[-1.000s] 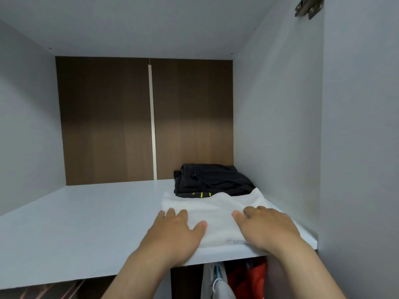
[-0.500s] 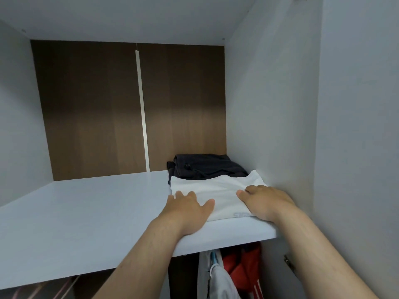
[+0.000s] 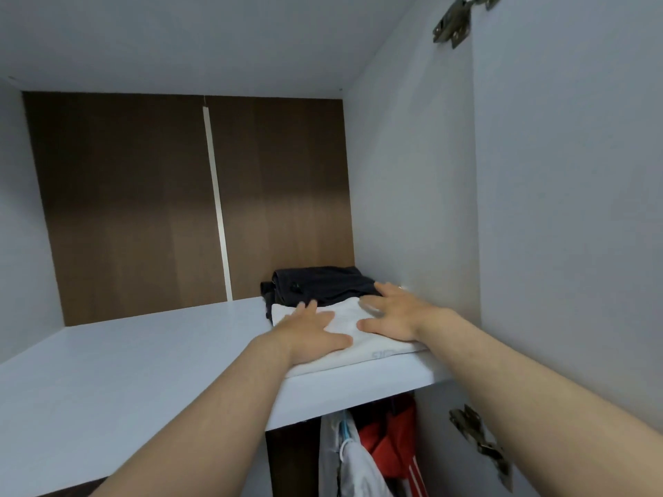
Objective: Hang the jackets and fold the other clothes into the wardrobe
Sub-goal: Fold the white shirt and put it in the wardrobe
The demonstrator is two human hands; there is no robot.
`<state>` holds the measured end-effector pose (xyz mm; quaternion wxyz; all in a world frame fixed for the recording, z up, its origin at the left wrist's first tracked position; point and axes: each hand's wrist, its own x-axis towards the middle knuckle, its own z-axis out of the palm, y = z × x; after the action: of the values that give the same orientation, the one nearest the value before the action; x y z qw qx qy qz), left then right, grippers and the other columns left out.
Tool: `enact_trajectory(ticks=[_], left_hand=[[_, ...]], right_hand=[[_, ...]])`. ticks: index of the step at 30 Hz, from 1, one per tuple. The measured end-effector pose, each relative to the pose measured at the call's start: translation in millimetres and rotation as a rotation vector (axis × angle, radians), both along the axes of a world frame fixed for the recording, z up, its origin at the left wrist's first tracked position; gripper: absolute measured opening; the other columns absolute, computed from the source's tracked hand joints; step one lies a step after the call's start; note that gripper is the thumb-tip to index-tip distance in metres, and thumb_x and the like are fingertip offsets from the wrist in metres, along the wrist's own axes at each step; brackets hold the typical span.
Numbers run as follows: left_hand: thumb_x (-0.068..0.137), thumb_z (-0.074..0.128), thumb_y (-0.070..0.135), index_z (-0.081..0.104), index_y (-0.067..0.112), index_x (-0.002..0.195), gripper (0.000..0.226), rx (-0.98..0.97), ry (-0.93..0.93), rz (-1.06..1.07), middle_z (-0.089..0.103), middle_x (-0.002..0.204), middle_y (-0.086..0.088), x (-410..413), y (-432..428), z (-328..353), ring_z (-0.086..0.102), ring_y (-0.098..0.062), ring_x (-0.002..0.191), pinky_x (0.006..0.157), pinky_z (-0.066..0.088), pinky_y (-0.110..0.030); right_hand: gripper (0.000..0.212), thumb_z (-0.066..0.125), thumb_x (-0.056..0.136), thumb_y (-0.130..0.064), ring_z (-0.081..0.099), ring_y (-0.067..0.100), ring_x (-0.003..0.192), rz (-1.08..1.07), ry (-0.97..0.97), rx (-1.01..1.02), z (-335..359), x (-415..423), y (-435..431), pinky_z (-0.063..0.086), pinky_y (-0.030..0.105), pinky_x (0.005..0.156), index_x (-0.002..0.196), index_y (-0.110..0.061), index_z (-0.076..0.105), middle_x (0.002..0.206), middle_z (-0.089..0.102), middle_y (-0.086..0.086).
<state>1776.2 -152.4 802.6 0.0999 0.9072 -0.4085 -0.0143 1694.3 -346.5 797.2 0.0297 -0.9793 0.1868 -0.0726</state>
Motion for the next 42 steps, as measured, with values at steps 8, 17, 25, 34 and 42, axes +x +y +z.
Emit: enact_trajectory(ticks=[8, 17, 25, 34, 42], left_hand=[[0.069, 0.041, 0.092, 0.006, 0.032, 0.157, 0.113, 0.010, 0.248, 0.229, -0.005, 0.165, 0.001, 13.4, -5.8, -11.7, -0.001, -0.029, 0.151, 0.120, 0.010, -0.047], [0.070, 0.052, 0.072, 0.051, 0.028, 0.134, 0.078, -0.315, 0.206, 0.234, 0.052, 0.138, 0.004, 21.9, 0.8, -20.8, 0.047, -0.024, 0.129, 0.106, 0.039, -0.036], [0.096, 0.048, 0.047, 0.045, 0.027, 0.144, 0.052, -0.400, -0.010, -0.128, 0.042, 0.151, 0.007, -45.5, 43.3, -32.9, 0.035, -0.014, 0.140, 0.111, 0.028, -0.026], [0.095, 0.034, 0.061, 0.006, 0.043, 0.154, 0.068, -0.426, 0.019, -0.248, -0.002, 0.157, 0.028, -122.5, 147.9, -120.2, -0.013, 0.011, 0.141, 0.115, 0.001, -0.020], [0.095, 0.046, 0.053, 0.009, 0.037, 0.156, 0.073, -0.366, 0.136, -0.240, 0.004, 0.161, 0.022, -157.5, 181.5, -183.9, -0.008, 0.009, 0.140, 0.118, 0.011, -0.029]], right_hand=[[0.094, 0.024, 0.071, -0.091, -0.006, 0.021, 0.152, -0.159, 0.095, 0.212, -11.6, 22.5, -6.9, 0.012, 0.050, 0.119, 0.153, -0.046, 0.021, 0.165, 0.011, -0.001], [0.063, 0.037, 0.085, -0.068, 0.049, 0.024, 0.127, -0.184, -0.212, 0.129, -14.9, 21.8, -0.6, 0.039, 0.033, 0.087, 0.125, -0.026, 0.060, 0.133, 0.058, 0.002], [0.029, 0.054, 0.092, -0.025, 0.061, 0.033, 0.108, 0.022, -0.690, -0.044, -35.9, -70.3, 58.3, 0.047, 0.038, 0.090, 0.115, -0.012, 0.068, 0.114, 0.070, 0.008], [0.071, 0.052, 0.095, -0.040, 0.011, 0.013, 0.152, -0.039, -0.351, 0.032, -112.0, -187.3, 131.6, 0.017, 0.033, 0.122, 0.157, -0.030, 0.020, 0.165, 0.015, -0.004], [0.061, 0.055, 0.095, -0.034, 0.041, 0.018, 0.138, -0.225, -0.283, 0.071, -190.9, -282.2, 182.2, 0.031, 0.026, 0.111, 0.152, -0.022, 0.035, 0.150, 0.047, -0.001]])
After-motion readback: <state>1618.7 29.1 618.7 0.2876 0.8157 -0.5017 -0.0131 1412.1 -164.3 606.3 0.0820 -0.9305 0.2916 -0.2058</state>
